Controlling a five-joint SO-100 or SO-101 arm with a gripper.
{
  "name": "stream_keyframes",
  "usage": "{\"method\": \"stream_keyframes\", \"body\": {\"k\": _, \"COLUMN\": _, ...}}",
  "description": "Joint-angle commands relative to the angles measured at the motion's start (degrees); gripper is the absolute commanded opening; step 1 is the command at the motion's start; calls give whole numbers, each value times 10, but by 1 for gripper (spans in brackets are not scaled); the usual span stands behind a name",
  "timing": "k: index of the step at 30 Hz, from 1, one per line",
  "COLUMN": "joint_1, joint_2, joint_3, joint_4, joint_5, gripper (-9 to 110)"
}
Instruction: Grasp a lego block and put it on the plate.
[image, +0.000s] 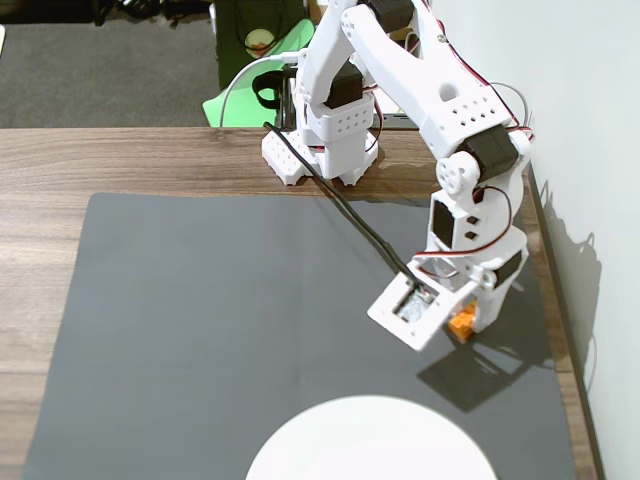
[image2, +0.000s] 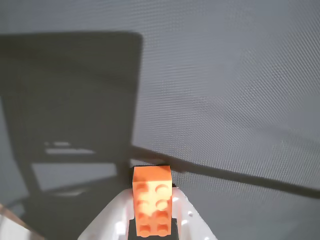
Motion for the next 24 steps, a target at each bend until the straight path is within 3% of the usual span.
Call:
{"method": "stream_keyframes", "body": {"k": 1, "joint_1": 14, "joint_2": 27, "joint_3": -2, "joint_4": 13, "joint_5": -91, "gripper": 3}}
{"method": "stream_keyframes", "body": {"k": 14, "joint_1": 108, "joint_2": 90, "joint_3": -11, "joint_4": 29, "joint_5": -446, "gripper": 3}}
{"method": "stream_keyframes", "body": {"k": 24, "joint_1": 134, "joint_2": 111, "joint_3": -112, "joint_4": 11, "joint_5": -546, "gripper": 3}}
